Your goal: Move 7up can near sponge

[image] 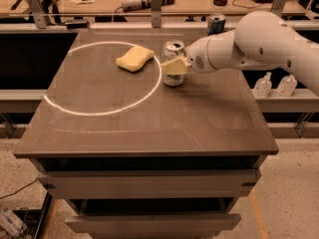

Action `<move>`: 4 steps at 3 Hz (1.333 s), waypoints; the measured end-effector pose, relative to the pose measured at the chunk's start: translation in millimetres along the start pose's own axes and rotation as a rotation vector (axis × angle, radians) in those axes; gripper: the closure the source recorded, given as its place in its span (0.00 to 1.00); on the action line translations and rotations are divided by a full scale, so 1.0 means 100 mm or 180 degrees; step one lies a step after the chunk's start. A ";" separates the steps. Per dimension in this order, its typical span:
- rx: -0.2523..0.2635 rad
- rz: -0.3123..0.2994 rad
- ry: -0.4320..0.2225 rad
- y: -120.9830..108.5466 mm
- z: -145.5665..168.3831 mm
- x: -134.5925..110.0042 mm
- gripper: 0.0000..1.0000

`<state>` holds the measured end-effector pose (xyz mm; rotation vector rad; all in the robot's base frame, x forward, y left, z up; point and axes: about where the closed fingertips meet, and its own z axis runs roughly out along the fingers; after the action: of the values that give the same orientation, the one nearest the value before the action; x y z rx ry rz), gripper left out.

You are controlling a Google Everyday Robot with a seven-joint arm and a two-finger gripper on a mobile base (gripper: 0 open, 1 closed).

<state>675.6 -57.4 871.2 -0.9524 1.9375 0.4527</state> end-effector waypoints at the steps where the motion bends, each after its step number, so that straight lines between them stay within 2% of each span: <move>1: 0.0161 0.0082 -0.0052 -0.29 0.22 -0.16 1.00; 2: 0.0375 0.0134 -0.0152 -0.60 0.37 -0.37 1.00; 3: 0.0434 0.0226 -0.0157 -0.74 0.49 -0.43 1.00; 4: 0.0411 0.0348 -0.0132 -0.74 0.58 -0.39 1.00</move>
Offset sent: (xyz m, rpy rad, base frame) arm 0.1237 -0.0067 0.0328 0.0416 -0.1065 -0.2032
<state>776.8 -50.5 878.1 -0.7518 1.9625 0.4013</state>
